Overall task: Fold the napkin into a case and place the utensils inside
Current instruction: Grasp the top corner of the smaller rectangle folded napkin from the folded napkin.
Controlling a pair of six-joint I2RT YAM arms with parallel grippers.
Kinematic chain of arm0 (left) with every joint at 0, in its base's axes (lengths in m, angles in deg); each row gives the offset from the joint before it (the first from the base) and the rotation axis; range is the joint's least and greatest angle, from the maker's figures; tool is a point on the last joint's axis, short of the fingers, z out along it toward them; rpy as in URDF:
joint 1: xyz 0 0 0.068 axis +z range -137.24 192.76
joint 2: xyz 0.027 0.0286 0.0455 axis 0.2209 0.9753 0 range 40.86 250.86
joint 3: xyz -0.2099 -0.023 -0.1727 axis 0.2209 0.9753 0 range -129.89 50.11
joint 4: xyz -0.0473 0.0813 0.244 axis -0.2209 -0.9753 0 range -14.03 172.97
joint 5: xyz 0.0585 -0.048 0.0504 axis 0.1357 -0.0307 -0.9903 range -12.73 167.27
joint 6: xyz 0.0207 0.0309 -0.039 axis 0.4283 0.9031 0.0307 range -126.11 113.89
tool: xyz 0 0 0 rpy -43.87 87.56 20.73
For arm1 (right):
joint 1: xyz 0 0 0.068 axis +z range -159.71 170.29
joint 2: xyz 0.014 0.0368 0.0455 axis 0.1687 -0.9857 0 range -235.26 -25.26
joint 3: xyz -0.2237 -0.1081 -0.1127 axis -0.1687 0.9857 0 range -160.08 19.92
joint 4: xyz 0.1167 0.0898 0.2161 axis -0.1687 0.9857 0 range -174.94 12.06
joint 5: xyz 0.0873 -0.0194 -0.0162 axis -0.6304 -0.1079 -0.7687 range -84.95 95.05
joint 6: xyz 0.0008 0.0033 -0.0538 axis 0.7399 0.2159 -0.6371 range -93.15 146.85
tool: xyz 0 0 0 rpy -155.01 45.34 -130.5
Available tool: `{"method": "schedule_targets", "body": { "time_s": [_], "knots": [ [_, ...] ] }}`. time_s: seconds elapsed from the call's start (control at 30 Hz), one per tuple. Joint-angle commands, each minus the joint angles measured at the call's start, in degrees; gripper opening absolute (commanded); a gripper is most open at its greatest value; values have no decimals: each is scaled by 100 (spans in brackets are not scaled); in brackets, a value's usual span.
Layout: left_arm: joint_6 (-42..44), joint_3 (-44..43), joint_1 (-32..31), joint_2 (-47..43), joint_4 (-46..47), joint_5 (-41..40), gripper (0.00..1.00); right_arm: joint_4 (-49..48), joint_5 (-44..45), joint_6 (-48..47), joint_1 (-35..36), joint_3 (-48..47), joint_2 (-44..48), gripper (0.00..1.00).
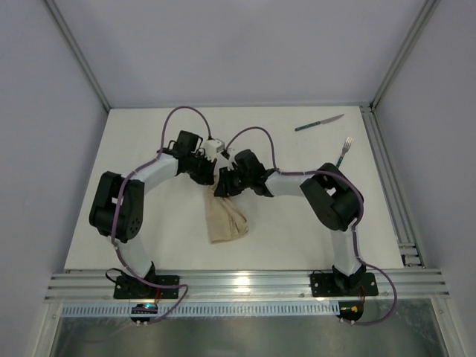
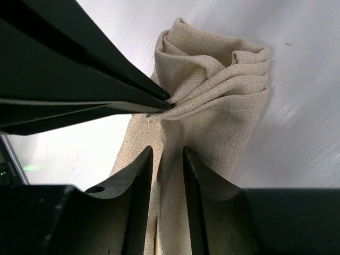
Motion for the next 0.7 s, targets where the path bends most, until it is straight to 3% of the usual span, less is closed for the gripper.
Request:
{"method": "schedule_targets", "body": {
  "time_s": [0.0,0.5,0.67],
  "knots": [
    [29,-63,52,-6,-67,-113,0,-507,97,-314,-86,20,447,33],
    [-67,-45,201,126,-31,133,0,-921,-26,346,-113,-683,-519,34],
    [-103,-37,263,82,-14,247,0,-762,176,495,-113,-823,-722,26]
  ]
}}
